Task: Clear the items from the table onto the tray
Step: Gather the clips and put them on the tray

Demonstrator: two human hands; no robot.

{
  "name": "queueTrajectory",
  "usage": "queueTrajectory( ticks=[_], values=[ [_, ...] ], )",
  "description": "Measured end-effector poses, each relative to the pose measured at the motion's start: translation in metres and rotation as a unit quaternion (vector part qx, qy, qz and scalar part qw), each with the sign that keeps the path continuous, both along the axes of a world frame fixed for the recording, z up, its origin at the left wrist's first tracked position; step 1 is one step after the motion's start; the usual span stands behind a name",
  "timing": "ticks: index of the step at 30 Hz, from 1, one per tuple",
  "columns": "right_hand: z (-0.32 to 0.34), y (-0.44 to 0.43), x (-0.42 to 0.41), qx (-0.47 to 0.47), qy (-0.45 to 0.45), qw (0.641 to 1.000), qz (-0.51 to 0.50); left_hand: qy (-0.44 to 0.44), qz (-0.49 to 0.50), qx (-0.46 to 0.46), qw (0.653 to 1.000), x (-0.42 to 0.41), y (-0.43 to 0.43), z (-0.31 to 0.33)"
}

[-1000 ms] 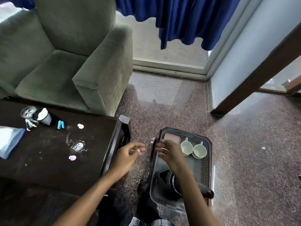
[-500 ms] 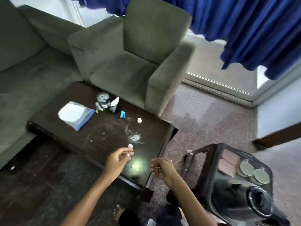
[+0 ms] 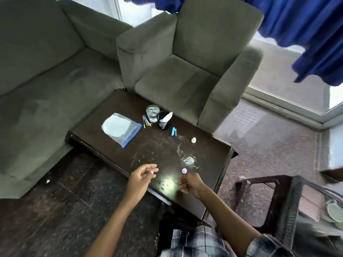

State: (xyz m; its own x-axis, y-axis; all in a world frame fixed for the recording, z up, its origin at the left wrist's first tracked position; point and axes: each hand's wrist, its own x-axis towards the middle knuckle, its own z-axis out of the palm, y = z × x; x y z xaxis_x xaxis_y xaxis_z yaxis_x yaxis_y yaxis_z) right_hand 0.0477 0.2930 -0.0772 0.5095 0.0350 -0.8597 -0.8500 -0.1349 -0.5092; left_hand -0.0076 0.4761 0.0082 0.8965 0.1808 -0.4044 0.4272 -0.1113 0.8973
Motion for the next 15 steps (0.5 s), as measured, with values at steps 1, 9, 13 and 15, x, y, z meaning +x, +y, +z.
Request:
queueTrajectory(
  ticks=[1, 9, 13, 15],
  values=[
    [-0.008, 0.006, 0.008, -0.005, 0.005, 1.0, -0.01, 0.004, -0.004, 0.001, 1.0, 0.008, 0.006, -0.003],
    [-0.073, 0.055, 0.087, -0.045, 0.079, 0.995, -0.043, 0.058, -0.048, 0.025, 0.997, 0.101, 0.053, -0.032],
    [-0.084, 0.078, 0.138, -0.062, 0.062, 0.996, -0.032, 0.075, -0.082, 0.04, 0.993, 0.15, 0.073, -0.038],
    [-0.086, 0.085, 0.165, -0.077, 0.047, 0.996, -0.017, 0.083, -0.088, 0.039, 0.992, 0.17, 0.081, -0.04]
  ],
)
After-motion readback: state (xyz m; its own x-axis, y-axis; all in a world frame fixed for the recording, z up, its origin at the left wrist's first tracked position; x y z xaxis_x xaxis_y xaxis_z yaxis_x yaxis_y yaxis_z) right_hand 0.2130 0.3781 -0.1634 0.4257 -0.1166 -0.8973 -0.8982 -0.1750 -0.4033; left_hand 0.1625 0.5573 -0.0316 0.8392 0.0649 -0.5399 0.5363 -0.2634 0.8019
